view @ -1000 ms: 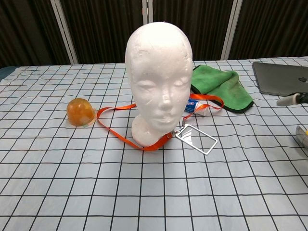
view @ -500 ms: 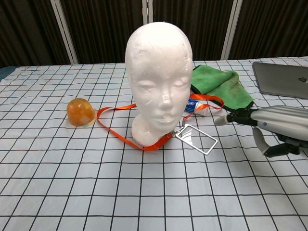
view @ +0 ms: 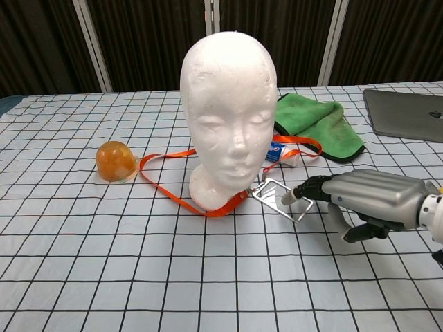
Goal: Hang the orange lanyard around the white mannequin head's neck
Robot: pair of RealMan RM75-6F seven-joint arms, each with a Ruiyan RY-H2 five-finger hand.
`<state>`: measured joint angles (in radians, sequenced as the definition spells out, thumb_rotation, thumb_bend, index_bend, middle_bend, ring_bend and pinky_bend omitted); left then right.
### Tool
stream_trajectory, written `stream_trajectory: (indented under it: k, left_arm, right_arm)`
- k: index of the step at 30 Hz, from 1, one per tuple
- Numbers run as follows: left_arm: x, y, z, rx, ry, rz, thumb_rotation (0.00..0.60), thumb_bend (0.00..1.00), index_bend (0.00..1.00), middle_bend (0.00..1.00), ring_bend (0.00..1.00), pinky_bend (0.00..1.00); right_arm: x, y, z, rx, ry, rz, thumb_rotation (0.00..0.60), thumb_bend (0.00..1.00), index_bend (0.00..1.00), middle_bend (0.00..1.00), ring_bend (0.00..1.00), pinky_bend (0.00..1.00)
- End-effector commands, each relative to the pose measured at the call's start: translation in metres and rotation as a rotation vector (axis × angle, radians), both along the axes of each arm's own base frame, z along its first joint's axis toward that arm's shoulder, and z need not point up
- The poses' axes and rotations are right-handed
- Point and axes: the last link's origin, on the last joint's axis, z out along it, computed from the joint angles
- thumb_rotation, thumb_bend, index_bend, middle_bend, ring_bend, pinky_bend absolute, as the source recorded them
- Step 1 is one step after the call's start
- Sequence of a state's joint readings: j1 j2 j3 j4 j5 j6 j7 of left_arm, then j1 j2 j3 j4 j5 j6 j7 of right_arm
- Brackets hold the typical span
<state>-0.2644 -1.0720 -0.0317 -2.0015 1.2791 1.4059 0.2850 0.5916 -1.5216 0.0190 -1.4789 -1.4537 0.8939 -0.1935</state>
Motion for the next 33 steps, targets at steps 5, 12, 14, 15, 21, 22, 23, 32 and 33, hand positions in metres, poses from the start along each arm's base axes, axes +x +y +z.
stream_trajectory:
  k: [5, 12, 14, 15, 21, 22, 23, 32, 33]
  left_arm:
    - [-0.001, 0.000, 0.000, -0.004, -0.001, 0.003, 0.600, 0.00, 0.00, 0.00, 0.00, 0.00]
    - [0.000, 0.001, -0.002, -0.008, -0.002, 0.002, 0.600, 0.00, 0.00, 0.00, 0.00, 0.00]
    - [0.000, 0.001, -0.002, -0.011, -0.001, 0.003, 0.600, 0.00, 0.00, 0.00, 0.00, 0.00]
    - [0.000, 0.001, -0.003, -0.012, -0.001, 0.003, 0.600, 0.00, 0.00, 0.00, 0.00, 0.00]
    - [0.000, 0.001, -0.004, -0.015, 0.000, 0.002, 0.600, 0.00, 0.00, 0.00, 0.00, 0.00]
    - [0.000, 0.001, -0.004, -0.017, 0.000, 0.002, 0.600, 0.00, 0.00, 0.00, 0.00, 0.00]
    - [0.000, 0.001, -0.004, -0.017, -0.001, 0.002, 0.600, 0.00, 0.00, 0.00, 0.00, 0.00]
    - [0.000, 0.001, -0.004, -0.017, -0.002, 0.001, 0.600, 0.00, 0.00, 0.00, 0.00, 0.00]
    - [0.000, 0.001, -0.004, -0.017, -0.001, 0.001, 0.600, 0.00, 0.00, 0.00, 0.00, 0.00]
  right_arm:
    - [-0.009, -0.005, -0.001, -0.006, 0.031, -0.023, 0.600, 1.00, 0.18, 0.14, 0.09, 0.16]
    - [-0.011, 0.001, 0.000, 0.025, 0.050, -0.001, 0.600, 1.00, 0.22, 0.18, 0.11, 0.18]
    - [-0.011, 0.004, 0.001, 0.033, 0.058, 0.016, 0.600, 1.00, 0.23, 0.19, 0.12, 0.19]
    - [-0.011, 0.007, 0.002, 0.039, 0.064, 0.023, 0.600, 1.00, 0.23, 0.19, 0.12, 0.19]
    - [-0.016, 0.021, 0.005, 0.096, 0.085, 0.032, 0.600, 1.00, 0.25, 0.20, 0.13, 0.21]
    - [-0.017, 0.025, 0.006, 0.114, 0.090, 0.030, 0.600, 1.00, 0.25, 0.21, 0.13, 0.21]
    - [-0.017, 0.027, 0.007, 0.126, 0.096, 0.034, 0.600, 1.00, 0.25, 0.21, 0.13, 0.21]
    - [-0.020, 0.055, 0.019, 0.221, 0.137, 0.080, 0.600, 1.00, 0.27, 0.23, 0.15, 0.23]
    - [-0.021, 0.059, 0.020, 0.233, 0.143, 0.085, 0.600, 1.00, 0.27, 0.23, 0.15, 0.23]
